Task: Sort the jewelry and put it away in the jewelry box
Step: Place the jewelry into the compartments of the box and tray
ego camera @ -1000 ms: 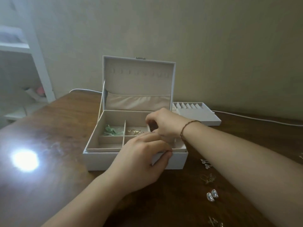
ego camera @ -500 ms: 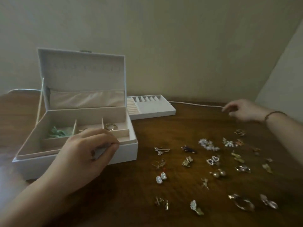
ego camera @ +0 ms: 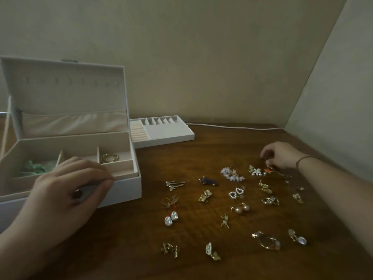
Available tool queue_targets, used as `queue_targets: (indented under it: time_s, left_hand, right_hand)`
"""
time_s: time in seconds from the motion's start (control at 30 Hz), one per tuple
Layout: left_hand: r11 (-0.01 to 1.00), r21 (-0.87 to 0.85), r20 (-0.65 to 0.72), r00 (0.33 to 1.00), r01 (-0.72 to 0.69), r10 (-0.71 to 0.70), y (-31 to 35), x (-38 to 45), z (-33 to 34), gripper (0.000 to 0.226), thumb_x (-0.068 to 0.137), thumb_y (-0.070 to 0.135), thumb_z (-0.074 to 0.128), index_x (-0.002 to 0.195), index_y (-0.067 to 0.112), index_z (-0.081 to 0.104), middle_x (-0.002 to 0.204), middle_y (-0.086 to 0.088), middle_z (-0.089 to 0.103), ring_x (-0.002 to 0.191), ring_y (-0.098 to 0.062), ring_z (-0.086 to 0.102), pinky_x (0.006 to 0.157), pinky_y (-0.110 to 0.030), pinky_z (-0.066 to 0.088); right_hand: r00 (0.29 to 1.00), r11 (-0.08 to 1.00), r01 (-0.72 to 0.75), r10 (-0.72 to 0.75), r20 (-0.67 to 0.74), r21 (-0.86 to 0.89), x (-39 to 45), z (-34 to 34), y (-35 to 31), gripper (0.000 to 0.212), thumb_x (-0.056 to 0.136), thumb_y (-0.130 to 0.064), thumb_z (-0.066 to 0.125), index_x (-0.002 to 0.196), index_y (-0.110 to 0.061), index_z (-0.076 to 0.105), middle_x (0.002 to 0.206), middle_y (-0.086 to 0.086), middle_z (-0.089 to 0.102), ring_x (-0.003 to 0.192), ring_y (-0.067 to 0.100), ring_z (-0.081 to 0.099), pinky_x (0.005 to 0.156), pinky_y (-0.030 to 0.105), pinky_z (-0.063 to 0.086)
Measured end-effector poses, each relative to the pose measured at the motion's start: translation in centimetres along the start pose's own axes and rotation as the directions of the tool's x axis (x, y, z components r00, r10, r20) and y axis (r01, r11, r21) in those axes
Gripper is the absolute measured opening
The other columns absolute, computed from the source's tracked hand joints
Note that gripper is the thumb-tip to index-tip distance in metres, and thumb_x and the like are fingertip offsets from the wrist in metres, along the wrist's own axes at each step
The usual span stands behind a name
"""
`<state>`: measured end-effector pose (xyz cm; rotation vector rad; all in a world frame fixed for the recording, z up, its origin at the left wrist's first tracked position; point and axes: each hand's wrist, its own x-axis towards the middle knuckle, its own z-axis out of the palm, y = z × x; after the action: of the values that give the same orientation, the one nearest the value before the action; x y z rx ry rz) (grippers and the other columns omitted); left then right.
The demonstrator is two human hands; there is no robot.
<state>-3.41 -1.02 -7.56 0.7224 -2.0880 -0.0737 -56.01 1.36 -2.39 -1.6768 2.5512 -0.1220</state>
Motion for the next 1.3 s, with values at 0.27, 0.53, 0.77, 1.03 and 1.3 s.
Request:
queue_targets:
  time_s: [0.27,0.53,0.77,1.03,1.3]
  left_hand:
    - [0.999,0.000,-0.067,0.997,-0.042,0.042,3.0,1.1,-0.5,0.025,0.092,0.033,0.061,0.084,0.016,0.077,0.092,0.012,0.069,0.093,-0.006,0.064,0.083,-0.016,0.048]
    - [0.998,-0.024,-0.074,0.996,-0.052,0.050,3.4,1.3,-0.9,0.018,0.092,0.028,0.062,0.084,0.019,0.075,0.089,0.013,0.067,0.086,-0.008,0.064,0.077,-0.026,0.050]
    - [0.980,0.097,-0.292,0.946,0.172,-0.137,3.0,1.2,-2.1,0.018,0.089,0.024,0.064,0.080,0.013,0.075,0.078,0.008,0.066,0.073,-0.014,0.057,0.066,-0.031,0.047]
    - [0.954,0.079,-0.412,0.881,0.290,-0.234,2.7,1.4,-3.0,0.011,0.085,0.018,0.068,0.076,0.014,0.072,0.071,0.010,0.060,0.068,-0.017,0.055,0.061,-0.034,0.046]
    - [0.955,0.022,-0.427,0.866,0.296,-0.259,2.6,1.6,-2.9,0.011,0.085,0.019,0.067,0.075,0.017,0.072,0.069,0.021,0.056,0.068,-0.013,0.054,0.062,-0.025,0.042]
  right_hand:
    - [0.997,0.994,0.020,-0.013,-0.076,0.103,-0.1,-0.8,0.0,0.028,0.083,-0.004,0.072,0.075,-0.031,0.068,0.102,0.001,0.069,0.093,0.015,0.057,0.083,0.028,0.044]
    - [0.949,0.930,0.250,-0.179,-0.259,0.270,-0.5,-3.3,-6.3,0.032,0.086,-0.008,0.070,0.076,-0.038,0.065,0.094,-0.011,0.065,0.090,0.011,0.057,0.079,0.027,0.043]
    - [0.712,0.647,0.703,-0.647,-0.274,0.296,-4.6,-3.6,-23.5,0.039,0.086,-0.001,0.066,0.079,-0.039,0.066,0.088,-0.019,0.066,0.085,-0.003,0.063,0.071,0.009,0.049]
    - [0.465,0.465,0.885,-0.882,-0.079,0.028,-4.1,-0.4,-34.4,0.037,0.083,0.017,0.057,0.097,-0.014,0.072,0.101,-0.001,0.063,0.093,0.014,0.063,0.083,0.021,0.053]
    - [0.487,0.474,0.873,-0.852,0.189,-0.113,-3.3,0.2,-36.3,0.043,0.082,0.014,0.053,0.099,-0.021,0.072,0.100,-0.001,0.066,0.093,0.017,0.066,0.081,0.037,0.058]
